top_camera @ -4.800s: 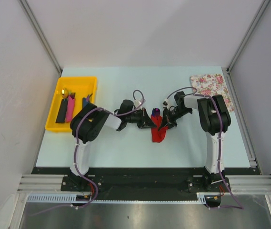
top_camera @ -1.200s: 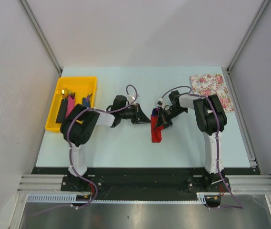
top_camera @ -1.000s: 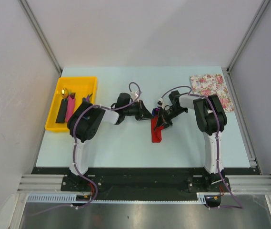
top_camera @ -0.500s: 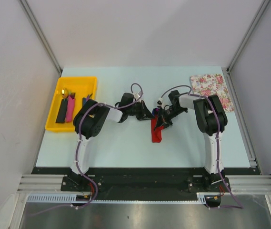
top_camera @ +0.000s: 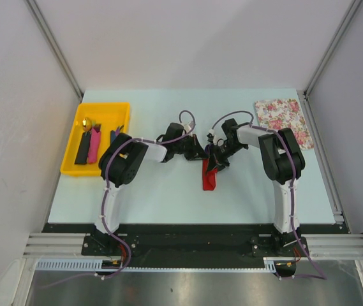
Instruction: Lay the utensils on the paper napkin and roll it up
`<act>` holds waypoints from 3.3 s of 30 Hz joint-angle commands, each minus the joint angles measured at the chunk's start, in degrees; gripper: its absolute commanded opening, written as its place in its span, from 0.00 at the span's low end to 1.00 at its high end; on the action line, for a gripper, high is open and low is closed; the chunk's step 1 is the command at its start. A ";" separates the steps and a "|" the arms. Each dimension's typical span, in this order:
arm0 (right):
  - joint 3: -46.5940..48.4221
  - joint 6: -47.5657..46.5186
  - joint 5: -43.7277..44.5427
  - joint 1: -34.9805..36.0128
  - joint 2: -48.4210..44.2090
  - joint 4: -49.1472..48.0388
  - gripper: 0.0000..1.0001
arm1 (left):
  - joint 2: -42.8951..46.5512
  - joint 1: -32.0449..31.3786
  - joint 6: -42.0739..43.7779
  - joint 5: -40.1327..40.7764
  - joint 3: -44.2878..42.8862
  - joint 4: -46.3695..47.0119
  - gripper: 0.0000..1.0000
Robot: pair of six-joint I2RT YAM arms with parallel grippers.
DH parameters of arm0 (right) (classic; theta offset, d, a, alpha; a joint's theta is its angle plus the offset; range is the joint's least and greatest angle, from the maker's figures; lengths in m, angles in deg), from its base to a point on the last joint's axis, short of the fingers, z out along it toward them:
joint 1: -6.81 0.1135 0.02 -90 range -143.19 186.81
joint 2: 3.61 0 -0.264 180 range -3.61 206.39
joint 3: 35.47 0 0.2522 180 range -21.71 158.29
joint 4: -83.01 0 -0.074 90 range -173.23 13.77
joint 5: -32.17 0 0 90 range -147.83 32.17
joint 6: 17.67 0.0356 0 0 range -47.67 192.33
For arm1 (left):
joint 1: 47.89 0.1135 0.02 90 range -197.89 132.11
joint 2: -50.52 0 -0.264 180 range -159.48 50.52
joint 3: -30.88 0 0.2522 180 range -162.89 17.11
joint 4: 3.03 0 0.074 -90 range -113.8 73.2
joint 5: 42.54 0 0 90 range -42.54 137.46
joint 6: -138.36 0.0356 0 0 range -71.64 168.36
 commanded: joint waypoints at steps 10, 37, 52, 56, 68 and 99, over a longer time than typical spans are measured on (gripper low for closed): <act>-1.89 1.93 -1.69 1.35 0.48 -4.84 0.15 | 0.74 0.41 3.28 4.00 0.95 -6.05 0.00; -4.88 8.96 -4.24 -0.93 3.74 -11.43 0.55 | 27.73 5.25 -3.05 -13.23 26.89 8.30 0.66; -5.05 10.55 -4.33 -1.02 3.92 -11.78 0.68 | 30.46 -5.47 23.40 10.84 17.31 -12.88 0.66; -5.14 10.72 -4.42 -1.02 3.91 -11.69 0.69 | 29.05 -7.75 24.02 14.54 15.11 -15.08 0.66; -5.76 10.55 -6.00 -1.11 4.09 -11.69 0.69 | 24.04 -9.34 23.59 19.81 14.75 -16.22 0.39; -5.85 10.02 -6.18 -2.16 4.44 -12.31 0.65 | 26.67 5.08 3.55 0.57 30.05 2.13 0.52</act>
